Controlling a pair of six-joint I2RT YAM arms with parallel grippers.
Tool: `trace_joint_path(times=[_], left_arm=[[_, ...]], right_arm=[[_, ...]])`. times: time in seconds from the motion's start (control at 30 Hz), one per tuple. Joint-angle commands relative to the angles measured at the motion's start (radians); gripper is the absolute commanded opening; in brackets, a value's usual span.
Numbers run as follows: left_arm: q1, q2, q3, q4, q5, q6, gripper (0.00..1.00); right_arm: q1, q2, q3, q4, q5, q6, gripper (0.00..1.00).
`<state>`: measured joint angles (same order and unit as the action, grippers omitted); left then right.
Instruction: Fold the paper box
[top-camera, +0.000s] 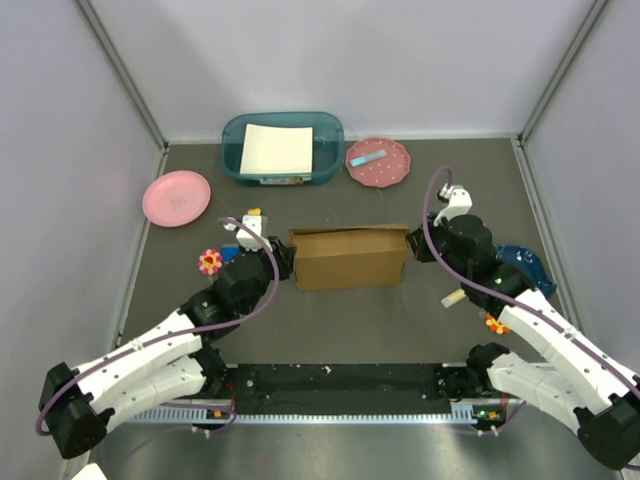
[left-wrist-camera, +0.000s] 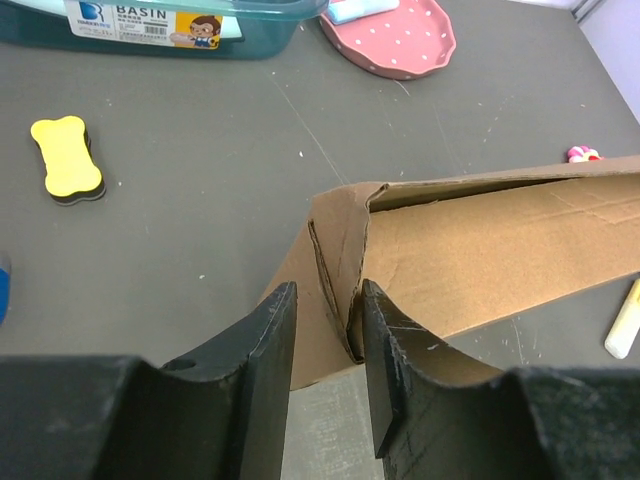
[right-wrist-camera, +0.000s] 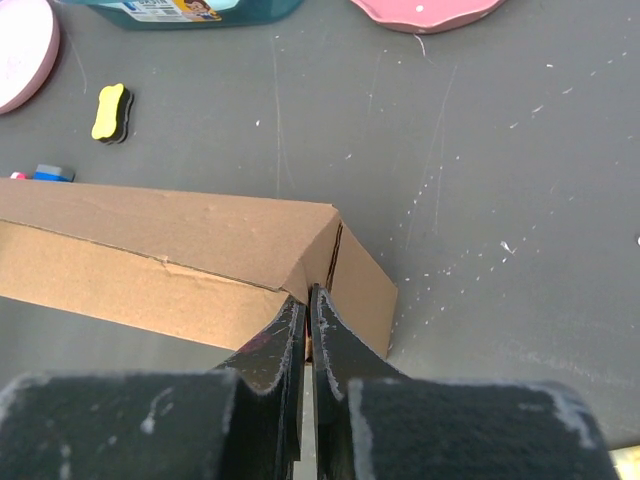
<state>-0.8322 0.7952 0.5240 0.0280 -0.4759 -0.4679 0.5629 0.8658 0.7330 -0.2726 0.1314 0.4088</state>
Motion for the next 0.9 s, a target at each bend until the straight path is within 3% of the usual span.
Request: trace_joint_path(times=[0.0,0.4,0.77,0.87], left_arm=[[0.008,0.004,0.071,-0.023,0.003,0.026,0.38],[0.031,0.024,0.130,-0.023,0.016,0.043,0.40],[0.033,0.032,0.116,-0.022,0.037,0.057,0.02],[0.033,0.035,0.111,-0.017,0.049,0.055,0.00]], right_arm=[[0.009,0.022,-0.009,-0.122,0.013,0.010,0.00],[0.009,0.018,0.002,-0.125,0.004,0.012,0.00],[0.009,0.013,-0.003,-0.125,0.002,0.015,0.00],[0.009,0.012,-0.001,-0.126,0.001,0.015,0.00]])
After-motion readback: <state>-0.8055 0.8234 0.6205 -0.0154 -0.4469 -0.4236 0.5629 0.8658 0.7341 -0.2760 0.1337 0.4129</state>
